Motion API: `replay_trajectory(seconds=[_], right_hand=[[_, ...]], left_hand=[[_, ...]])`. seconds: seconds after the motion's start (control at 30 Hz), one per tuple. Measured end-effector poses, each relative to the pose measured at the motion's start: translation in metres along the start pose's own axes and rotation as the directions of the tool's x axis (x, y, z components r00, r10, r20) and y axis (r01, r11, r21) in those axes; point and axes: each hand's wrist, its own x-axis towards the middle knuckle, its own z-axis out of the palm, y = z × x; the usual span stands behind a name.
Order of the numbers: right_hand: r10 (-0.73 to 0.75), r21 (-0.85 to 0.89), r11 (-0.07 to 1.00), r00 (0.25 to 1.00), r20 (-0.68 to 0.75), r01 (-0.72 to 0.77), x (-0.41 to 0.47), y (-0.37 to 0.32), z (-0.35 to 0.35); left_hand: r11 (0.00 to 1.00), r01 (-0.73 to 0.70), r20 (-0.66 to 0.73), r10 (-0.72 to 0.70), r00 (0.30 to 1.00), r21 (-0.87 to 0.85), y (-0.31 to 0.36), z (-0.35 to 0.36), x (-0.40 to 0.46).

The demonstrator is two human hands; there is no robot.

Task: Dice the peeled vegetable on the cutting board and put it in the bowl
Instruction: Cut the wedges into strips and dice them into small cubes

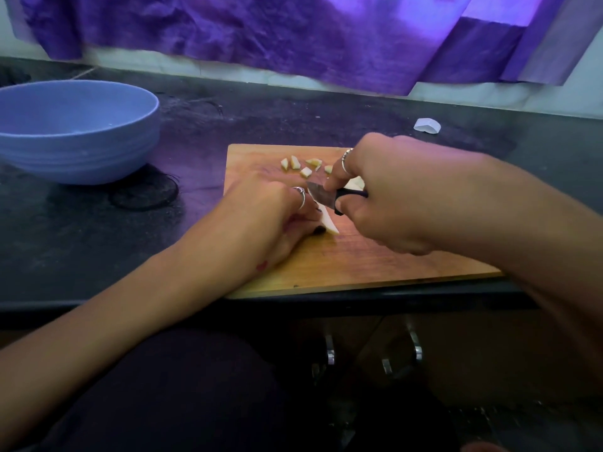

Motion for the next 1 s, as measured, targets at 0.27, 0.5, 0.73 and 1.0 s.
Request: replay_trajectory(seconds=[0.27, 0.5, 0.73, 1.0], right_hand=[[0.005, -0.046, 0.999, 0.999, 0.035, -0.003, -0.014, -0.004, 0.002], [0.001, -0.135, 0.991, 0.997, 0.076, 0.009, -0.024, -0.009, 0.001], [-0.036, -0.075, 0.997, 0.999, -0.005, 0.036, -0.029, -0.001, 0.021], [-0.035, -0.070, 0.997, 0.999, 0.003, 0.035, -0.037, 0.008, 0.028]], left_hand=[[1.000, 0.028, 0.038, -0.028, 0.999, -0.003, -0.006, 0.007, 0.002], [0.999, 0.051, 0.004, -0.051, 0.999, 0.002, -0.004, 0.005, -0.002], [0.999, 0.043, 0.019, -0.043, 0.999, 0.000, -0.002, 0.003, -0.002], [0.998, 0.028, 0.091, -0.023, 0.996, -0.051, 0.002, 0.004, 0.001]])
